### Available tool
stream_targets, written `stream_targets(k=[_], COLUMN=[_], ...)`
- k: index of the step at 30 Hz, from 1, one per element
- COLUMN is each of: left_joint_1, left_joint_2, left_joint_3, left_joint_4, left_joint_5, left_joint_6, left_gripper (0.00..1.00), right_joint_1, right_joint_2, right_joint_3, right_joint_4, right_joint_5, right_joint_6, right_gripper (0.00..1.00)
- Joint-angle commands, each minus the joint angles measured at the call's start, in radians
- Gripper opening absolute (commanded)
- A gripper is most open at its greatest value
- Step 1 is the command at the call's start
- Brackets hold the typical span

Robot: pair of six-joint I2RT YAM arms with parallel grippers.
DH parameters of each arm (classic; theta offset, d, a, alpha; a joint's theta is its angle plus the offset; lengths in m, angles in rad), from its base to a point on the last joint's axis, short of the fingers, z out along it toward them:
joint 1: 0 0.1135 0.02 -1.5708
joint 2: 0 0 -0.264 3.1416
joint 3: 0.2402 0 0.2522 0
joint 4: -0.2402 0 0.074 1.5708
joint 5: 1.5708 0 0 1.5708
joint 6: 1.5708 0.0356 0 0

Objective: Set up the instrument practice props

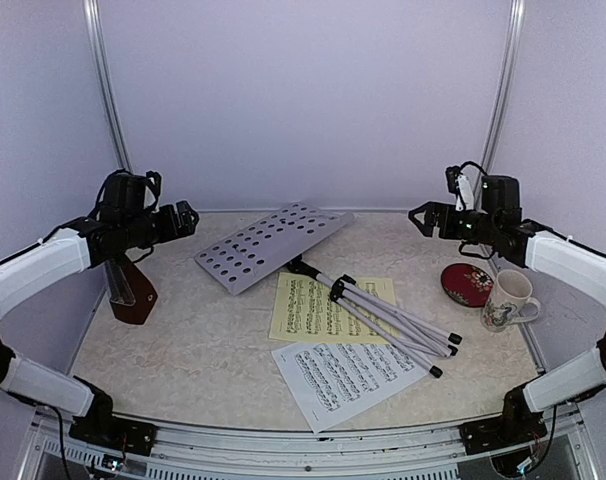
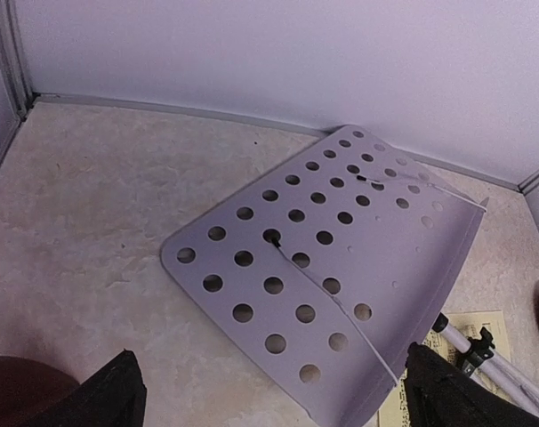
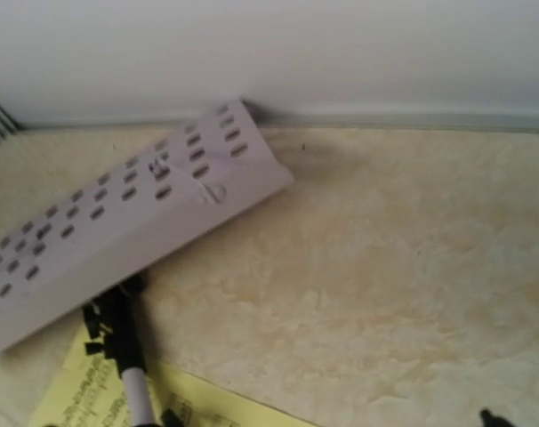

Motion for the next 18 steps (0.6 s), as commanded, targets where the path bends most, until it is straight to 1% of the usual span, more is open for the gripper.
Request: stream_targets(k=[1, 7, 11, 18], left_joint_1=[-0.042, -0.154, -0.212, -0.249], left_joint_2=[0.093, 0.230, 0.307, 0.455], left_joint_3=[0.088, 0.189, 0.253, 0.393], left_joint_4=[0.024, 0.016, 0.021, -0.045], left_joint_5=[0.048, 0.064, 0.085, 0.230], left_joint_6=[0.014, 0.105, 0.143, 0.248], left_gripper=[0.99, 0.99, 0.99, 0.99], right_joint_1=[0.033, 0.051, 0.058, 0.063], right_joint_2=[0.114, 0.237, 0.283, 0.310], right_joint_3=[0.100, 0.186, 0.214, 0.187], right_joint_4=[0.019, 0.016, 0.000, 0.032], right_joint_5=[-0.001, -0.078, -0.122, -0.153], right_joint_6=[-0.036, -0.075, -0.081, -0.067], right_gripper=[1.00, 1.00, 1.00, 1.00])
